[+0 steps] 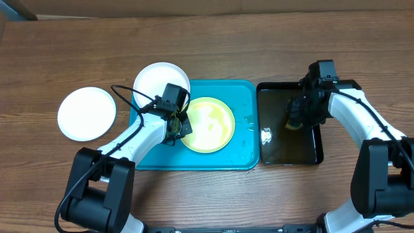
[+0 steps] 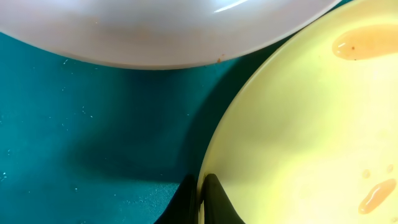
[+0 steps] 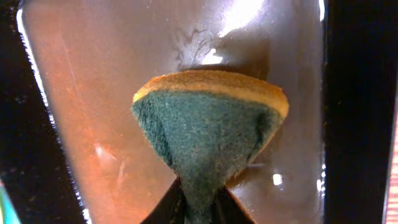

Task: Clean dirty plates on tray and stack at the side
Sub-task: 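Return the sponge to the black tray and release it, then lift the yellow plate with the left gripper and carry it right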

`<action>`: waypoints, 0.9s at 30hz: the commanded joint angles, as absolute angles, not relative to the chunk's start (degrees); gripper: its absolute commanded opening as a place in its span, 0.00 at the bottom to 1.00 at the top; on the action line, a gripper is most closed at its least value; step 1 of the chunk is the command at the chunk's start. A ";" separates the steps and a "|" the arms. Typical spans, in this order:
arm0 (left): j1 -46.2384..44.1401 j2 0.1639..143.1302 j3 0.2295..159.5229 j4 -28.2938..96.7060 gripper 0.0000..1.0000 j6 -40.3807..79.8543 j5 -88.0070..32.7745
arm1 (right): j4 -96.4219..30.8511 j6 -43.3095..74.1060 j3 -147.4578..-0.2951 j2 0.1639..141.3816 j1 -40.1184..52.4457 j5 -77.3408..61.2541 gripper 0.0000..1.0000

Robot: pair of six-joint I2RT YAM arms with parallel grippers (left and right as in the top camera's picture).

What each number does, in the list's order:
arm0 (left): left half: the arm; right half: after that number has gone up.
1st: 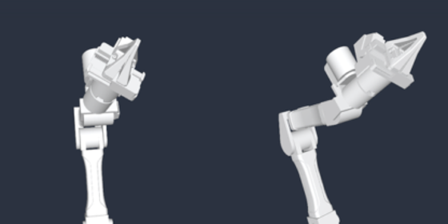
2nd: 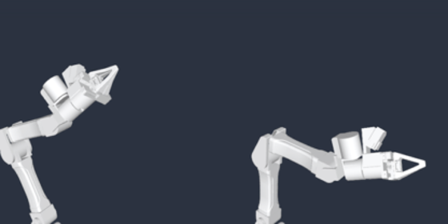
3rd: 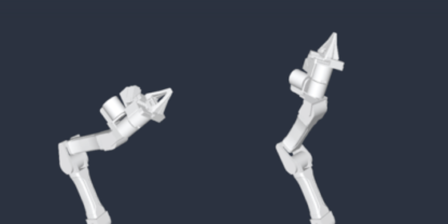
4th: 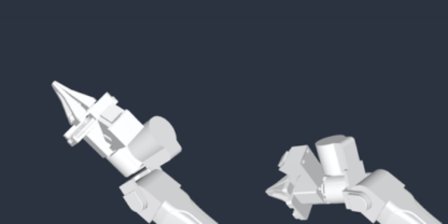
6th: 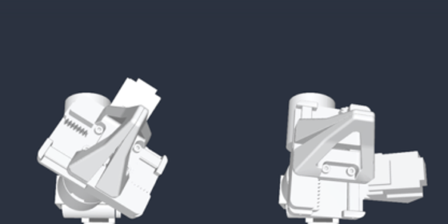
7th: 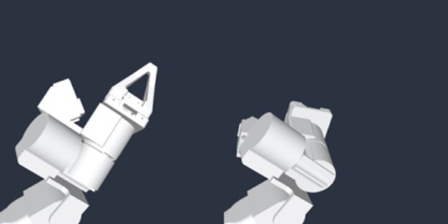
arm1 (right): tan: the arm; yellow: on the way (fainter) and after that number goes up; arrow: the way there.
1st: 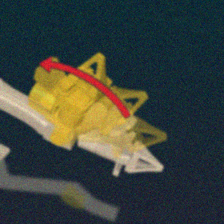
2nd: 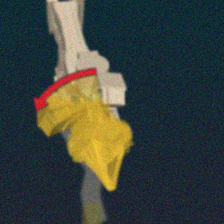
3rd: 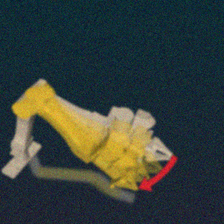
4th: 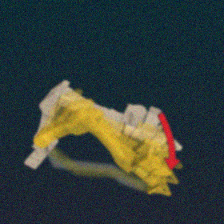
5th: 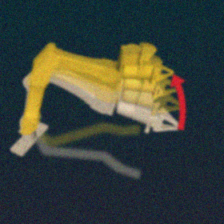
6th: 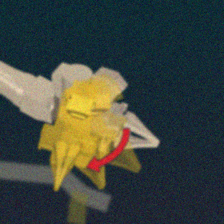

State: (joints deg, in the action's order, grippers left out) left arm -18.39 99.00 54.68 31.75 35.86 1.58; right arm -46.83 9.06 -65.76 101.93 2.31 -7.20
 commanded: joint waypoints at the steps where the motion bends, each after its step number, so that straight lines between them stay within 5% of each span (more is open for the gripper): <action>1: -18.41 99.77 54.13 32.73 0.04 35.44 2.98 | -45.80 8.73 -64.07 101.82 2.50 -6.04 0.27; 3: -18.41 99.77 54.13 32.73 0.04 34.22 2.98 | -45.91 8.75 -63.96 101.82 2.50 -6.07 0.66; 5: -18.41 99.77 54.13 32.73 0.04 33.34 2.96 | -46.44 9.19 -64.49 101.67 2.50 -6.37 0.83; 13: -18.39 99.53 55.61 34.28 0.04 30.63 -1.13 | -58.87 9.17 -80.55 99.85 2.02 -8.10 0.88; 15: -18.41 99.53 57.74 37.10 0.04 30.63 -2.42 | -61.06 9.21 -85.69 99.77 1.10 -3.79 1.00; 27: -18.41 99.53 80.64 58.33 0.04 29.52 -2.33 | -61.65 11.97 -90.76 99.88 -5.39 3.79 1.00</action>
State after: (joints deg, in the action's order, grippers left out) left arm -18.35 99.44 74.74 56.38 31.09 -1.89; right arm -61.76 11.33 -90.26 100.49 -5.76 2.39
